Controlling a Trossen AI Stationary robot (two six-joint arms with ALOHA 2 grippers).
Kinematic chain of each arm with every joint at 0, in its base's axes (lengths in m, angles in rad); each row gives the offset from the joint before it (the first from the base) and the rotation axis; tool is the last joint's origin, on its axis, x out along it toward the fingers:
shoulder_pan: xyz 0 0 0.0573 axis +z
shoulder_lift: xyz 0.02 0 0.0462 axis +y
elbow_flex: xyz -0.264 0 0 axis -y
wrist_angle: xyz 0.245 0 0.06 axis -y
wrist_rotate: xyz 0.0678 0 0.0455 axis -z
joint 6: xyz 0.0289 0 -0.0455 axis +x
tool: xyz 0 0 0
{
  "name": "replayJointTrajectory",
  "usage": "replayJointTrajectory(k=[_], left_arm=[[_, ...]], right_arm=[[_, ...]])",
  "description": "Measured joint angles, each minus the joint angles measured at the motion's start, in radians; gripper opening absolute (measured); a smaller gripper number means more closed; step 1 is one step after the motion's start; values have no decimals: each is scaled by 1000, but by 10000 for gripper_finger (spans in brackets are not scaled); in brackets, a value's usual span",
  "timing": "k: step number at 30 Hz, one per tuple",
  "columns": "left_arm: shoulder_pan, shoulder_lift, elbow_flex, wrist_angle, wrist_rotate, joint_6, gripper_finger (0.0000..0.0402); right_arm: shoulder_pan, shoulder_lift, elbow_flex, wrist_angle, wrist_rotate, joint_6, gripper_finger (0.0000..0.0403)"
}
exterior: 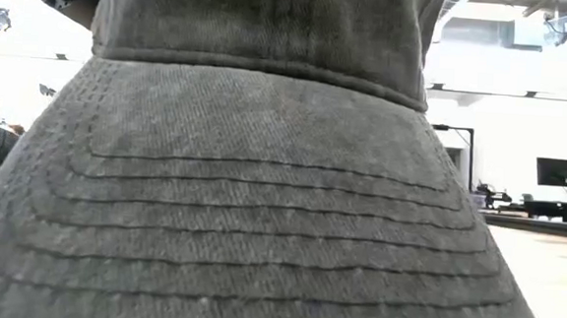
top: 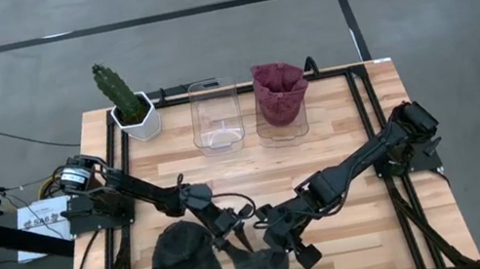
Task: Pick & Place hat
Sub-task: Put the right black head cap into the left transparent bin
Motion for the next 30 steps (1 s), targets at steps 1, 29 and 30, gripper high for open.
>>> replayJointTrajectory(k=[1, 29, 30], left_arm=[[1, 0, 0, 0, 0, 0, 99], [-1, 1, -1, -105, -31, 133, 9], [-1, 1, -1, -105, -31, 142, 10]], right_arm=[[0, 0, 0, -1, 1, 0, 0], [-5, 0, 0, 6, 14, 0, 0], [-5, 0, 0, 7, 14, 0, 0]])
